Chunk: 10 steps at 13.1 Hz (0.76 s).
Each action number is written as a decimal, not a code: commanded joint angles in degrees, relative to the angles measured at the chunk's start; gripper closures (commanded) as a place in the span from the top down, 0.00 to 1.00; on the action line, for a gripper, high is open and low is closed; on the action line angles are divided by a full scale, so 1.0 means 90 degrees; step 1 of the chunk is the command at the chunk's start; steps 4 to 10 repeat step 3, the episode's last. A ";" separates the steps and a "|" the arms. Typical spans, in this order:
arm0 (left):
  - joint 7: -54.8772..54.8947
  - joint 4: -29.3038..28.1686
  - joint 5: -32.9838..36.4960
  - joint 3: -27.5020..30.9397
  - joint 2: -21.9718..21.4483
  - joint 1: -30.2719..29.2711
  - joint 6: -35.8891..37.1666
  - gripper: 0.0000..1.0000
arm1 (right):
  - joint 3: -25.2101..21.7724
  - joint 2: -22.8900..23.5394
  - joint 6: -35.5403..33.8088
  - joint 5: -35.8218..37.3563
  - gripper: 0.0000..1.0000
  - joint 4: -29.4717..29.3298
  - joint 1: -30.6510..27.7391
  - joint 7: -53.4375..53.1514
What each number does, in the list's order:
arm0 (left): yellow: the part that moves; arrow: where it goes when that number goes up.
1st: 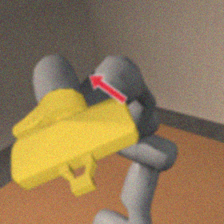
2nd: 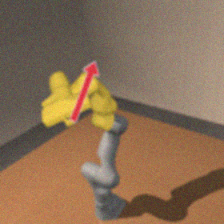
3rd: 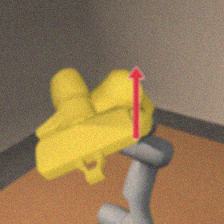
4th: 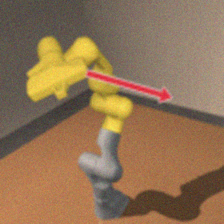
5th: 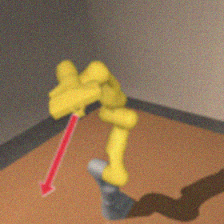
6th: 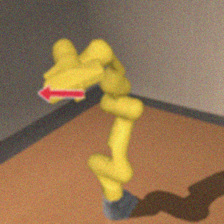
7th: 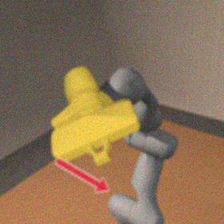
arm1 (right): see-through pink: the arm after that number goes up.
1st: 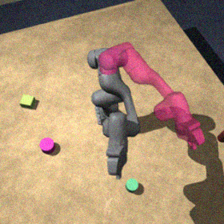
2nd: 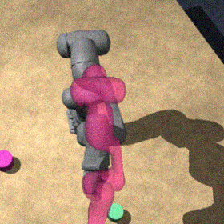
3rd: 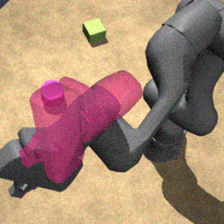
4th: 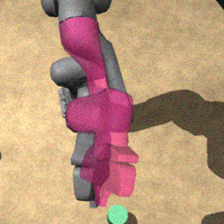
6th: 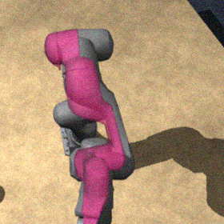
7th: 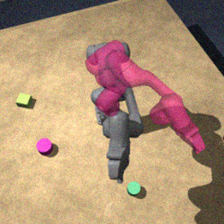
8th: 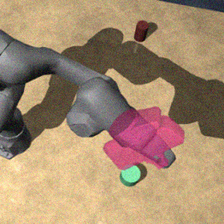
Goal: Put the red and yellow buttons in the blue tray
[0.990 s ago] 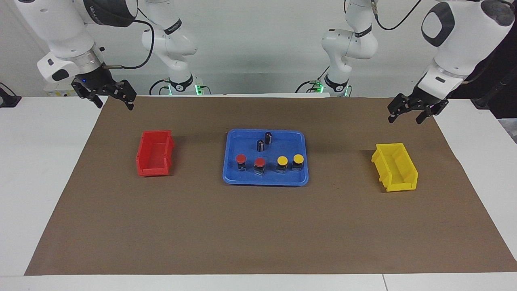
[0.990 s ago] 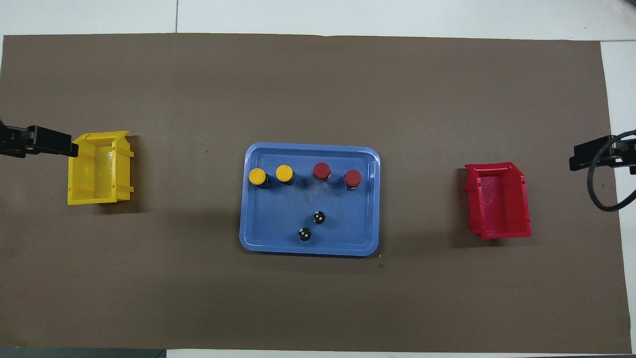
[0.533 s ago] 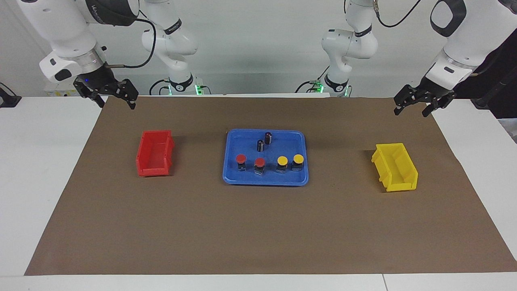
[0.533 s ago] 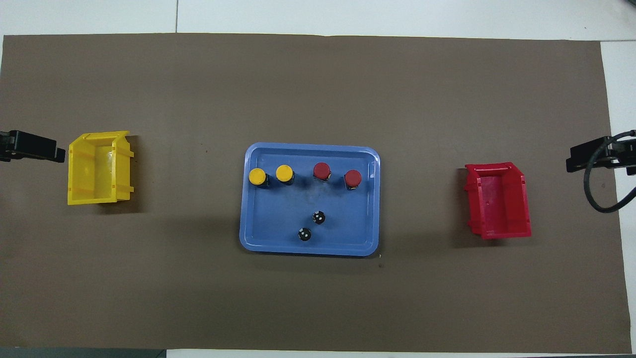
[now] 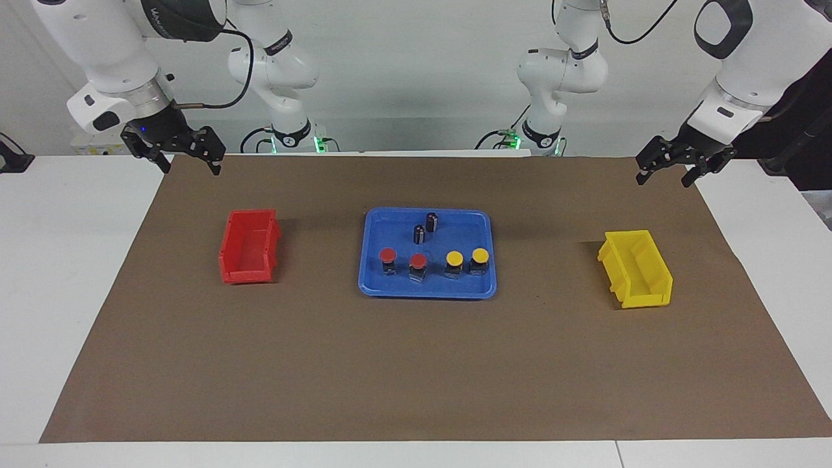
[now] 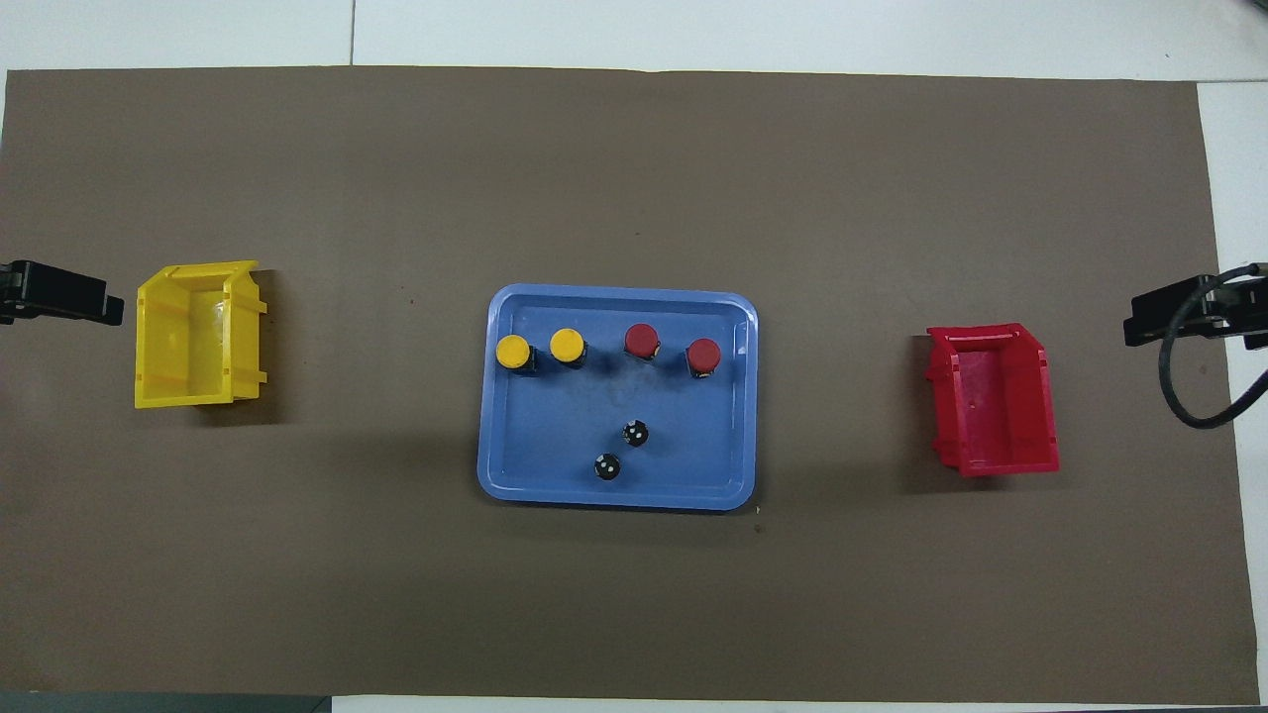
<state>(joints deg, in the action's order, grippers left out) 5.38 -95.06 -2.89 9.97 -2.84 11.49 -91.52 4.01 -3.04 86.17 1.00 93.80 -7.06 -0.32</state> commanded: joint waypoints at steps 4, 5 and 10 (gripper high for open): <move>0.0095 0.0191 0.0117 -0.0979 0.0081 -0.0982 0.0188 1.00 | 0.0004 0.0054 -0.0132 -0.0043 1.00 -0.0129 -0.0035 0.0202; 0.0095 0.0191 0.0117 -0.0979 0.0081 -0.0982 0.0188 1.00 | 0.0004 0.0054 -0.0132 -0.0043 1.00 -0.0129 -0.0035 0.0202; 0.0095 0.0191 0.0117 -0.0979 0.0081 -0.0982 0.0188 1.00 | 0.0004 0.0054 -0.0132 -0.0043 1.00 -0.0129 -0.0035 0.0202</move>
